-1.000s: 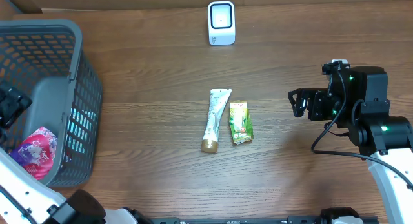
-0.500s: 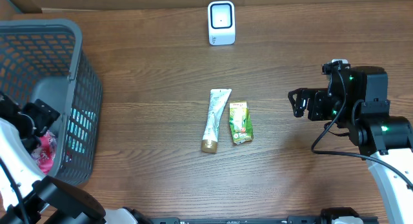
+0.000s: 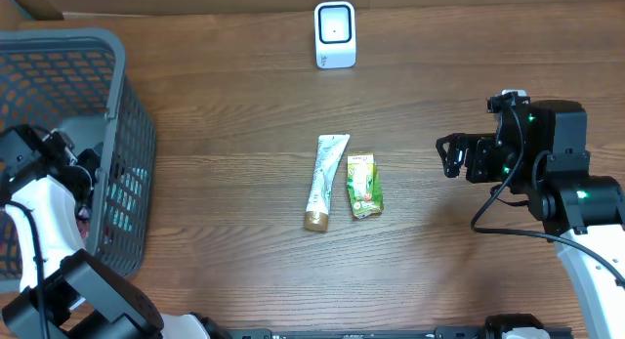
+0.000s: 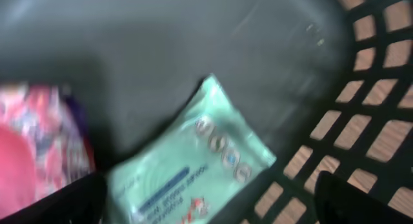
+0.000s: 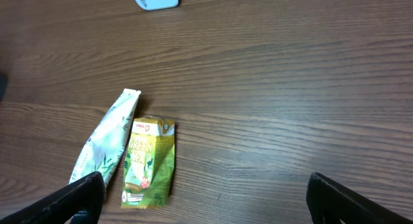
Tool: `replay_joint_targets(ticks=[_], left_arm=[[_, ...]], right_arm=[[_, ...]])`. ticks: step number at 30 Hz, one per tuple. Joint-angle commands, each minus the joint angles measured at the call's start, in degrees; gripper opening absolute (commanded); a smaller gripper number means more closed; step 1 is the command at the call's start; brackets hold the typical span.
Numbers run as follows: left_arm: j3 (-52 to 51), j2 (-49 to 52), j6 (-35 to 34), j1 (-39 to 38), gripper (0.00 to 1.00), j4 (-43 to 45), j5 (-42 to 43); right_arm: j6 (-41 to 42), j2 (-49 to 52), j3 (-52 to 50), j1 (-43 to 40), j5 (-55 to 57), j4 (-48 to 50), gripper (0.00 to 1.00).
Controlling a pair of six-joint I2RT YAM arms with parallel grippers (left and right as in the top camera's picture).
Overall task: Scan the item barcode
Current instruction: 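Reach the left gripper into the basket to the mint-green tissue pack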
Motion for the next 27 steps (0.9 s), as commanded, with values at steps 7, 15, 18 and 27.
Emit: replay_joint_targets(ticks=[7,15,18,27], left_arm=[[-2.05,-0.07,9.42,-1.84,0.96,1.53,-3.78],[-2.05,3.32,12.92,-1.86,0.94,0.48,-3.58],[-2.05,5.25,14.84,-1.86,0.93,0.07,-3.58],[-2.05,12.02,17.75,-1.9,0.92,0.11,-3.54]], right_arm=[[-0.39,-0.07,1.77,0.26,-0.33,0.35,1.0],[-0.39,-0.07,1.77,0.26,-0.33,0.35,1.0],[-0.39,-0.07,1.77,0.26,-0.33,0.35,1.0],[-0.39,-0.07,1.77,0.26,-0.33,0.35,1.0]])
